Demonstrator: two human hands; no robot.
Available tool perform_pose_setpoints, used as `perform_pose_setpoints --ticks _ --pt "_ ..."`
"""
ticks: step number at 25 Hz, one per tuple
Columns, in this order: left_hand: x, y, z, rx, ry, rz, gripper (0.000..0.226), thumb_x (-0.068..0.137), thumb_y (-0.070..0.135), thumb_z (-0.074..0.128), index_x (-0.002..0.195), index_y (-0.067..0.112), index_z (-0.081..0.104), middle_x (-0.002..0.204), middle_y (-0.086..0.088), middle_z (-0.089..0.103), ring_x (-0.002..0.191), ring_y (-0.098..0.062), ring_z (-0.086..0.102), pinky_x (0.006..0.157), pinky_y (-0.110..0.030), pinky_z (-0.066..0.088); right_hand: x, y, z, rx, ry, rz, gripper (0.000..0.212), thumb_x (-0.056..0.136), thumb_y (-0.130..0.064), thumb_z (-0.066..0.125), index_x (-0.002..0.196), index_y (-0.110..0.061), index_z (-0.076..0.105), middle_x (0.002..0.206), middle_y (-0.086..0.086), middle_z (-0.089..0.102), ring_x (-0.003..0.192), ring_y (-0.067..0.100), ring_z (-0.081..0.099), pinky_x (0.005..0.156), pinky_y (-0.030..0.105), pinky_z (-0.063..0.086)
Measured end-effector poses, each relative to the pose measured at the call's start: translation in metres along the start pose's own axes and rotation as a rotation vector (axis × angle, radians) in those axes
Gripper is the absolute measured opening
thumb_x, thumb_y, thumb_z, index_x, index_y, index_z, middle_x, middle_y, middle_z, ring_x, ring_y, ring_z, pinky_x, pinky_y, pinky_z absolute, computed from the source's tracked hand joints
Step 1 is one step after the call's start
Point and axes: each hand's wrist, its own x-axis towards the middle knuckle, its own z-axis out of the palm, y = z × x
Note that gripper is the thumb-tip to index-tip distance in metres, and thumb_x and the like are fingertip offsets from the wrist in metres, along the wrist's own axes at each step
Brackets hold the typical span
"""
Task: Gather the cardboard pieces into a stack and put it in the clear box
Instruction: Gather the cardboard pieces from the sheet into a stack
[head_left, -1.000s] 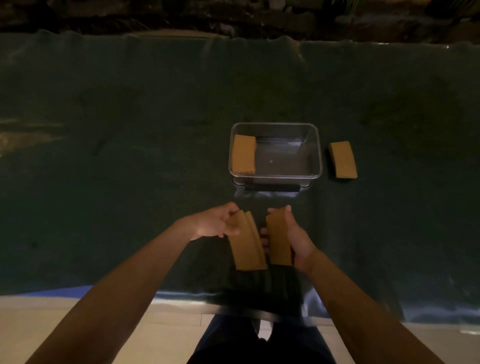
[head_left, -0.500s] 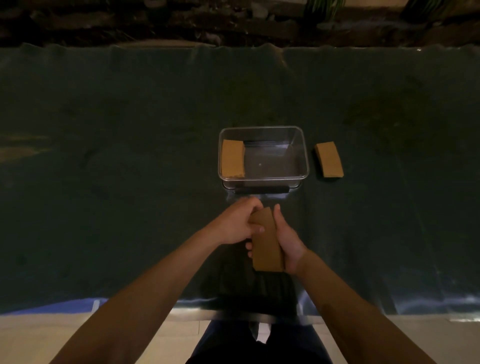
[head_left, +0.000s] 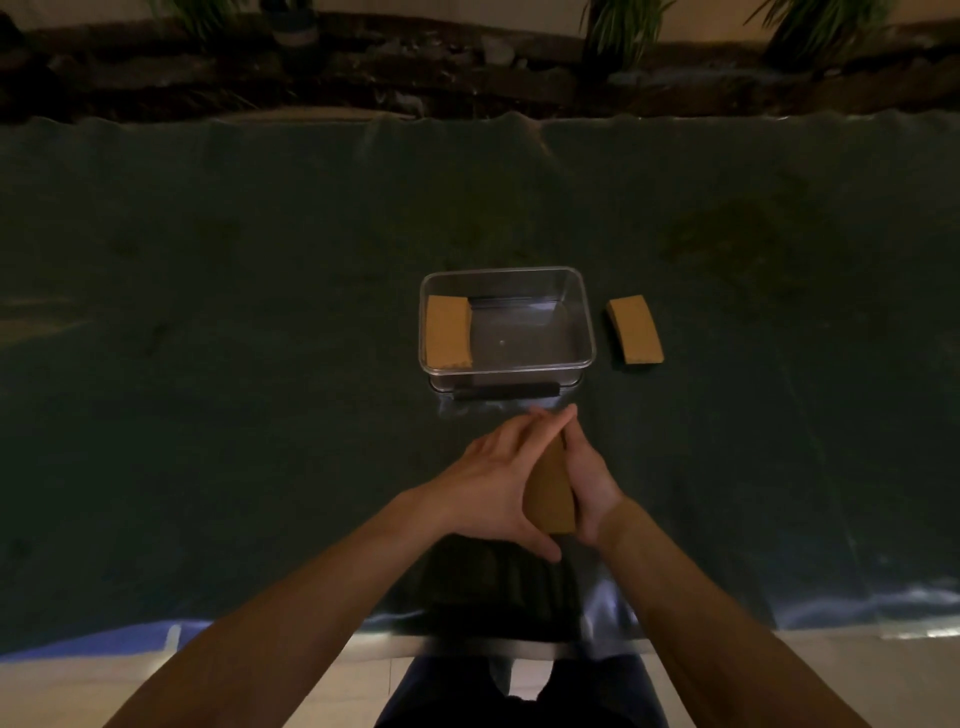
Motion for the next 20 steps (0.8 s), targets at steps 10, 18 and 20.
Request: perform_pose_setpoints --ticks 10,18,20 --pt "0.046 0.053 0.009 0.172 0.007 0.051 0.137 0.056 0.063 0.082 0.145 0.058 -0.021 0.161 0.001 0.007 0.146 -0.027 0.013 0.112 -0.045 0.013 -0.016 -0.047 -0.044 0.021 0.041 -0.007 0.060 0.089 -0.070 0.040 0.121 -0.028 0.070 0.121 0.020 0.068 0.114 0.037 0.063 0.098 0.054 0.050" --pt "0.117 0.114 0.021 0.255 0.021 -0.014 0.132 0.058 0.063 0.081 0.143 0.061 -0.021 0.157 0.001 0.006 0.142 -0.029 0.016 0.113 -0.052 0.022 -0.023 -0.106 -0.113 -0.055 0.042 0.043 0.071 0.085 -0.075 0.043 0.118 -0.018 0.068 0.113 0.023 0.070 0.106 0.038 0.066 0.095 0.055 0.052" --pt "0.142 0.133 0.028 0.287 0.032 -0.009 0.132 0.058 0.064 0.080 0.142 0.061 -0.023 0.160 -0.001 0.003 0.144 -0.027 0.010 0.115 -0.053 0.016 -0.024 -0.127 -0.137 -0.058 -0.015 0.077 0.072 0.083 -0.078 0.041 0.113 -0.021 0.073 0.111 0.021 0.072 0.103 0.036 0.068 0.090 0.051 0.055"
